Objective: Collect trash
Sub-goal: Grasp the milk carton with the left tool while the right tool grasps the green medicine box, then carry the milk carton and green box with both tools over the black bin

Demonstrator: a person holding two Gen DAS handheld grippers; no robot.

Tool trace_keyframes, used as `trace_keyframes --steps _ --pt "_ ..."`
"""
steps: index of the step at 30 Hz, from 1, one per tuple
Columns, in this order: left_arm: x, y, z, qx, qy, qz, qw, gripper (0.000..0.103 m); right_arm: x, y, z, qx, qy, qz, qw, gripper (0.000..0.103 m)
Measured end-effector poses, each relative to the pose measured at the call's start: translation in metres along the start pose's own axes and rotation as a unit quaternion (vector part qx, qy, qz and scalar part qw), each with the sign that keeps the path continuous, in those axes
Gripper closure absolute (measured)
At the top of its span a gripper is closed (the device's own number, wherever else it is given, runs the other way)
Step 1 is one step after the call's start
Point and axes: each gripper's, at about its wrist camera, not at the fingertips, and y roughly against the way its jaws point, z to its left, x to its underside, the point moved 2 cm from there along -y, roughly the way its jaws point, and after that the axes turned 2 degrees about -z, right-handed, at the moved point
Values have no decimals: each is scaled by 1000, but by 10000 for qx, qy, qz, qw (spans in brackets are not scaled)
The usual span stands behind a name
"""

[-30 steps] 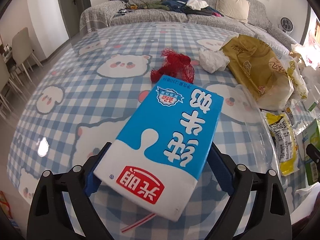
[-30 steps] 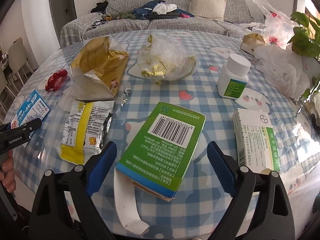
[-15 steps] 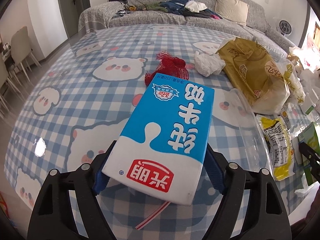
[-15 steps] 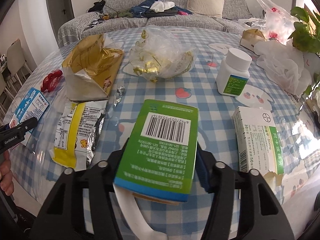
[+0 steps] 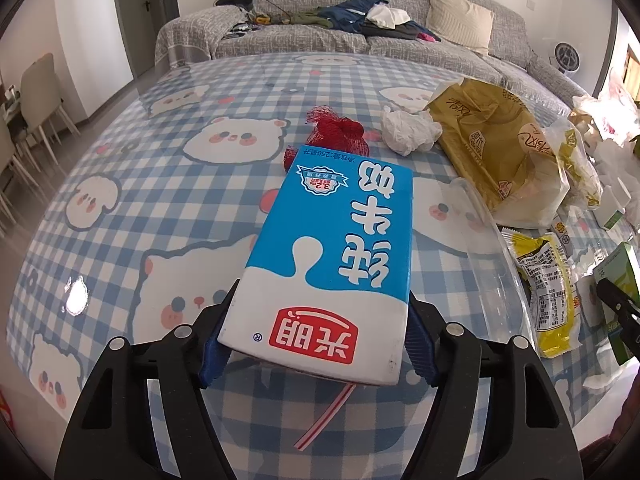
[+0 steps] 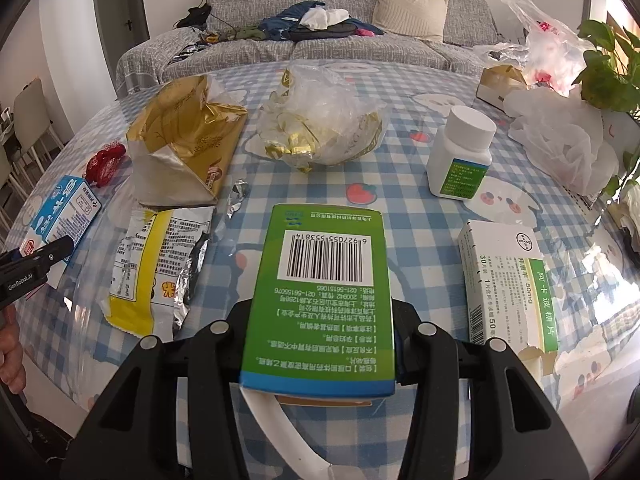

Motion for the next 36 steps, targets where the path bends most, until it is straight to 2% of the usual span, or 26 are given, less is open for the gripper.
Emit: trace_keyframes --steps 15,25,36 --pt "4 23 -1 1 12 -46 10000 38 1 16 1 -46 11 -80 10000 58" --pt "12 55 -2 46 26 -218 9997 38 7 39 3 -22 -2 -164 9999 58" --pt "36 92 -2 105 47 -347 9993 38 23 73 6 -97 -3 -294 9995 58"
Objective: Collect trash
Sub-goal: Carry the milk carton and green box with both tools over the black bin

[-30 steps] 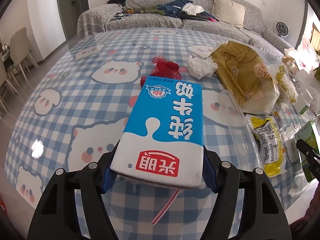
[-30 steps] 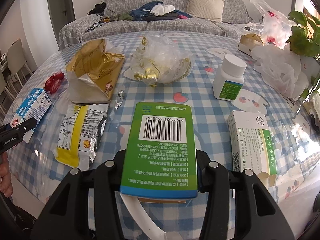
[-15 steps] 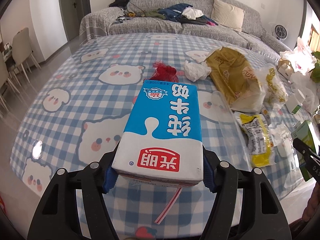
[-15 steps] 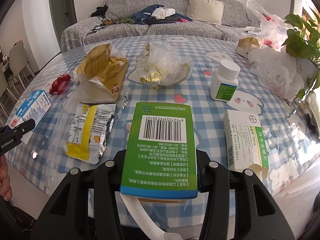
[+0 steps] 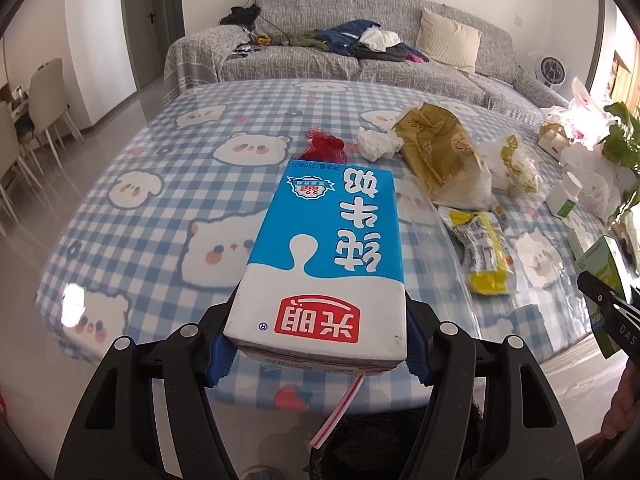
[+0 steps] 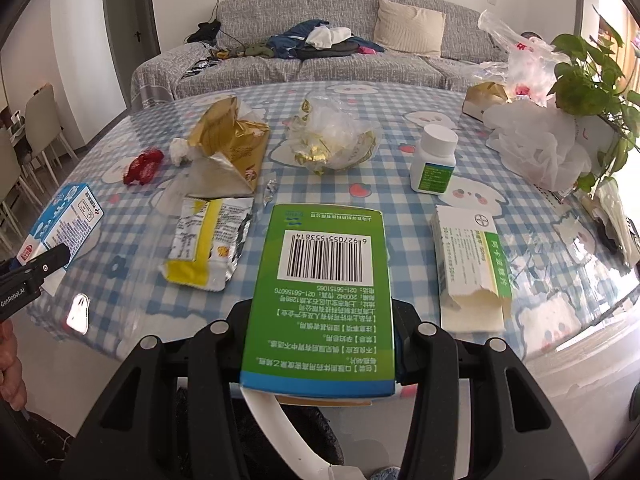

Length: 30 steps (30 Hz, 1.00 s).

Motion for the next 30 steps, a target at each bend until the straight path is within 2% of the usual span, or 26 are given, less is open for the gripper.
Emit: trace_keyframes --steps 17,25,30 --pt "47 48 4 34 69 -150 9999 38 36 52 7 -209 -30 -211 9996 58" --pt "79 75 9 68 91 -319 9994 38 61 69 15 -278 12 -259 9993 58" --pt "110 82 20 62 244 -241 9994 38 82 75 20 -320 13 -239 9992 58"
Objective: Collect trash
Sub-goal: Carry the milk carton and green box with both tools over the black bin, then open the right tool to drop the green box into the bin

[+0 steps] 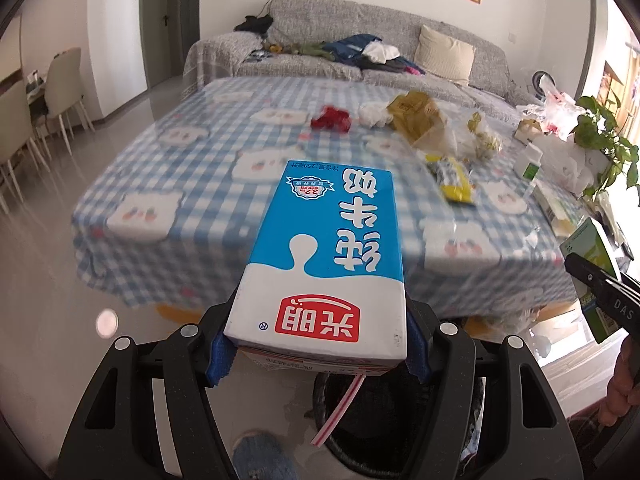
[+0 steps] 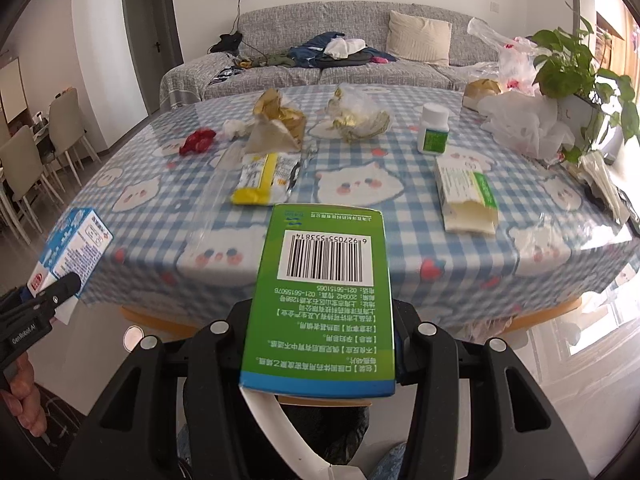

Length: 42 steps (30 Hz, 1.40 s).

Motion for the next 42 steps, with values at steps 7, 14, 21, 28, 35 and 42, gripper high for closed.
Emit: trace_keyframes --steps 7,14,21,28,35,42 --pt "42 3 8 -61 132 183 9997 38 27 8 20 -58 135 37 9999 58" --pt "74 2 12 -111 197 243 9994 38 65 1 45 -144 312 271 9990 58" --pt "87 -3 9 -108 127 144 9998 38 90 -14 61 -198 429 483 9977 58" --pt "98 -14 6 -76 73 193 9998 38 106 -32 72 -194 493 658 9964 58" --pt "108 -37 7 -124 77 388 9991 38 118 -56 76 -163 469 903 9947 58" --pt "117 -49 17 -271 94 523 9982 38 128 -78 89 -117 586 1127 9918 58"
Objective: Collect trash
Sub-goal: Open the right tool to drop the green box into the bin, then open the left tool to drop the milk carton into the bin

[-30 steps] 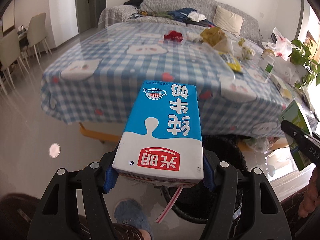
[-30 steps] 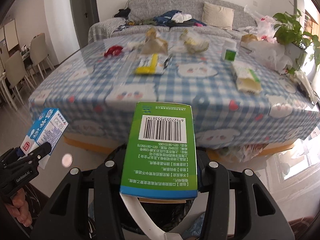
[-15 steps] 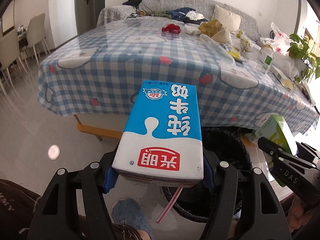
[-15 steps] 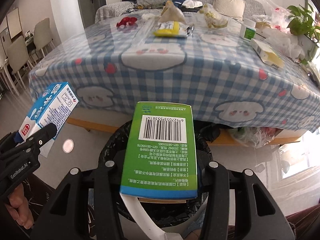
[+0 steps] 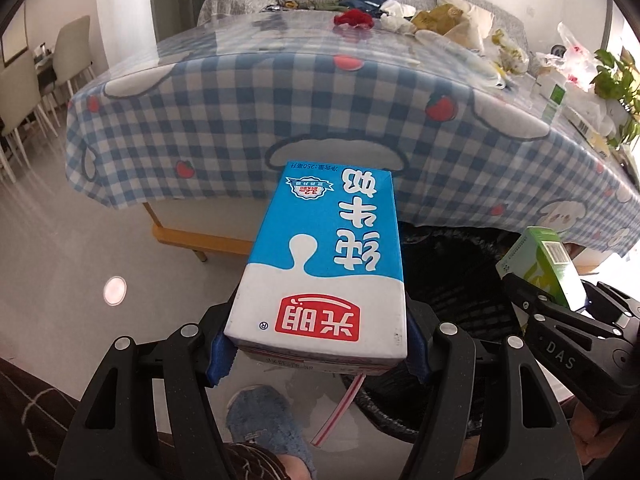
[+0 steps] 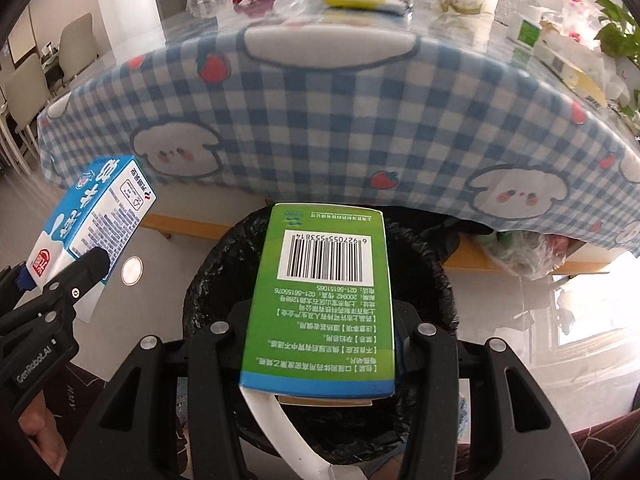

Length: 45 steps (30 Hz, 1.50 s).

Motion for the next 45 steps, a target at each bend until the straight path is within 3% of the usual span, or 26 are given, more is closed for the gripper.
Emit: trace_keyframes --steps 10,12,16,22,45 --pt "2 -3 19 2 208 26 9998 38 -3 -9 17 16 174 4 9998 56" --pt "2 -4 18 15 221 39 9997 38 -3 -9 16 32 209 -7 9998 42" --pt "3 -8 13 70 243 66 9997 38 -1 -9 9 96 162 -23 9998 24" --pt "6 -15 -8 183 127 137 9997 38 3 -11 -19 239 14 -28 9997 10" --pt "20 -33 -123 689 -527 372 9955 38 32 4 -154 915 -739 84 9930 8"
